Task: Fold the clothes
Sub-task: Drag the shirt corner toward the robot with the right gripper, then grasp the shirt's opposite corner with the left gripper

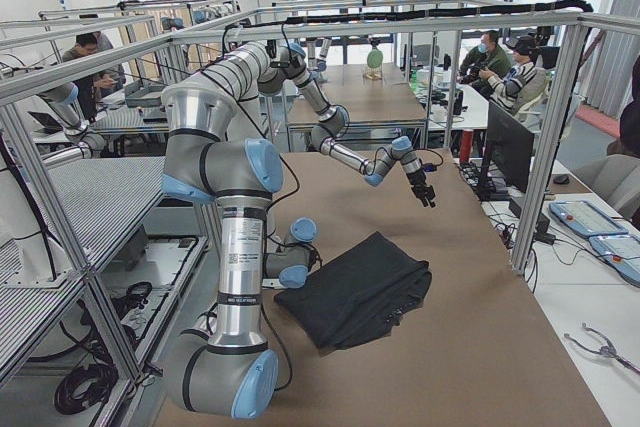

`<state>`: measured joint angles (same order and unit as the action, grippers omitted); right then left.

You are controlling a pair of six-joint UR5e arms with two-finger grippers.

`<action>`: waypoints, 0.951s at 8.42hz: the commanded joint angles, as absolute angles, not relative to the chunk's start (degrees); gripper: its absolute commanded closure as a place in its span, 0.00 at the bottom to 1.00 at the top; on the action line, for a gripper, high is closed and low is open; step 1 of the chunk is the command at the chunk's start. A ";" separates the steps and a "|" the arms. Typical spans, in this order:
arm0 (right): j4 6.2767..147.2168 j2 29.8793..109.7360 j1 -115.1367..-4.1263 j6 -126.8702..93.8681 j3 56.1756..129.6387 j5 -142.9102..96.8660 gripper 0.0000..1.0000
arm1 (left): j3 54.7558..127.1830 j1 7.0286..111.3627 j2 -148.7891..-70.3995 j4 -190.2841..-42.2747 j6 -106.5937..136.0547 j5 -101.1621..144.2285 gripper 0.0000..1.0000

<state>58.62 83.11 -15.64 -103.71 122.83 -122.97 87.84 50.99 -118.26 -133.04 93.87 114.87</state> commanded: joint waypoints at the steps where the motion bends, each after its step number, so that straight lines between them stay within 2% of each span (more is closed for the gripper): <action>1: 58.80 82.09 -19.41 -103.71 122.78 -121.46 0.05 | 96.85 43.45 -109.79 -133.33 99.12 111.74 0.25; 3: 59.15 82.18 -22.22 -103.62 122.43 -121.55 0.05 | 96.25 37.12 -109.77 -133.33 100.02 105.32 0.27; 8: 59.24 81.65 -25.48 -103.89 121.90 -121.55 0.06 | 94.75 32.62 -109.60 -133.33 100.11 101.08 0.27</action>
<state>59.21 81.74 -24.67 -103.74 121.98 -121.55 95.03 34.64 -109.56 -133.37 100.12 103.12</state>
